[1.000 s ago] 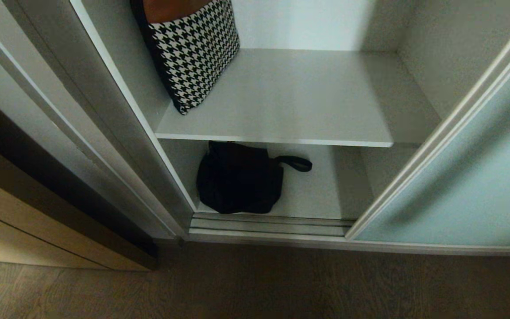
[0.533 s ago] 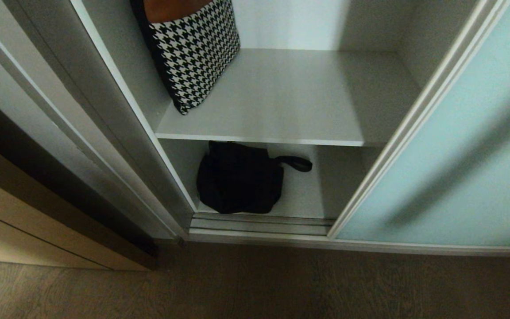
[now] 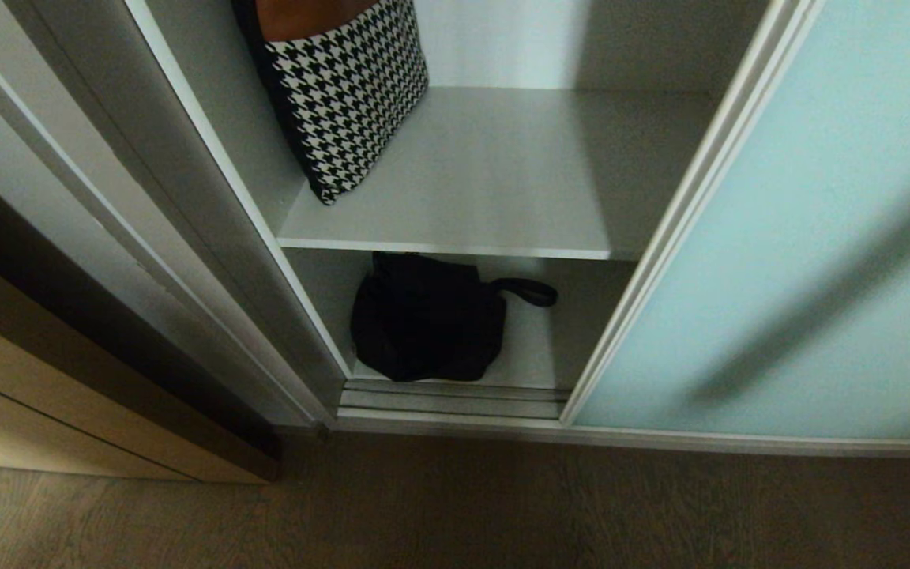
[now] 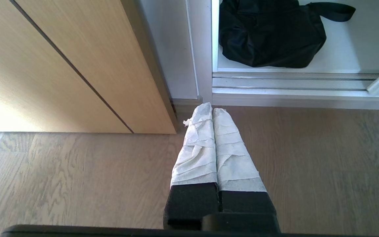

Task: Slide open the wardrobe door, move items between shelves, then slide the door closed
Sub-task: Close the door

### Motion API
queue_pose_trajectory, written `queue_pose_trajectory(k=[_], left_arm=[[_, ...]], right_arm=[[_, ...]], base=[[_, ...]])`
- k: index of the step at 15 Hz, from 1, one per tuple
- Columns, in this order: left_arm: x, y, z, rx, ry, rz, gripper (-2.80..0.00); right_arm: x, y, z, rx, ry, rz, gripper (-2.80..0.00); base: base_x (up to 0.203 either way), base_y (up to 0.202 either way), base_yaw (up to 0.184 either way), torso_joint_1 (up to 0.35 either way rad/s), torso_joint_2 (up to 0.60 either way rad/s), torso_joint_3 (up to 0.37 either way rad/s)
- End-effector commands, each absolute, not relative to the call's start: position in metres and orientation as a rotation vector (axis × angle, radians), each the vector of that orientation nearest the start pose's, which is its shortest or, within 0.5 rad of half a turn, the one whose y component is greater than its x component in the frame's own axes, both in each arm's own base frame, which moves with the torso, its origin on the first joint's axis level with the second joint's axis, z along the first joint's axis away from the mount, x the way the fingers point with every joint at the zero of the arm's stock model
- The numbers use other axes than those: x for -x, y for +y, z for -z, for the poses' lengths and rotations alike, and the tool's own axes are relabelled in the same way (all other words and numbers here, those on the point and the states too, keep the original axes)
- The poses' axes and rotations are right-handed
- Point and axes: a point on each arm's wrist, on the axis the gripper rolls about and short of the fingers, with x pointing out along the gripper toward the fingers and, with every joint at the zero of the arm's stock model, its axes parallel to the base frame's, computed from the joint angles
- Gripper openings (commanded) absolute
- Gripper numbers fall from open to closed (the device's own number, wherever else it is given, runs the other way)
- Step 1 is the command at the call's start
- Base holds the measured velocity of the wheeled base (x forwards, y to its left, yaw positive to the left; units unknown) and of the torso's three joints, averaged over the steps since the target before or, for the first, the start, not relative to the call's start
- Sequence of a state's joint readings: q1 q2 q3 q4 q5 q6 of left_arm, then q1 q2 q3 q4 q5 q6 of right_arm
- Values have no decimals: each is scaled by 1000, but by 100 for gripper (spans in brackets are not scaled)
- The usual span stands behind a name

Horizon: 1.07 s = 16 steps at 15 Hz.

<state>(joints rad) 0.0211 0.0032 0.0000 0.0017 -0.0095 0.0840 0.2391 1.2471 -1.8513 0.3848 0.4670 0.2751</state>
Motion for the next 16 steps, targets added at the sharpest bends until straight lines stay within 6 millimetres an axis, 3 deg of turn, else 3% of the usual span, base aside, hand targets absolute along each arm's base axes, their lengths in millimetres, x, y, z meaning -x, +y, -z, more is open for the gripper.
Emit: queue_pose_trajectory(k=[1,9,16], left_arm=[[22,-1,-75,-84,7,-12,-280],[22,-1,-75,-84,7,-12,-280],[22,-1,-75,-84,7,-12,-280]], right_arm=[[-97,35,-462,-240,-100,-740,-280],[-112,48,-452,-251,-38,-787,-280],[-155,74,-461,-280,-51,-634,-280]], base=[[0,0,0,0,0,0],[0,0,0,0,0,0],[0,0,0,0,0,0]])
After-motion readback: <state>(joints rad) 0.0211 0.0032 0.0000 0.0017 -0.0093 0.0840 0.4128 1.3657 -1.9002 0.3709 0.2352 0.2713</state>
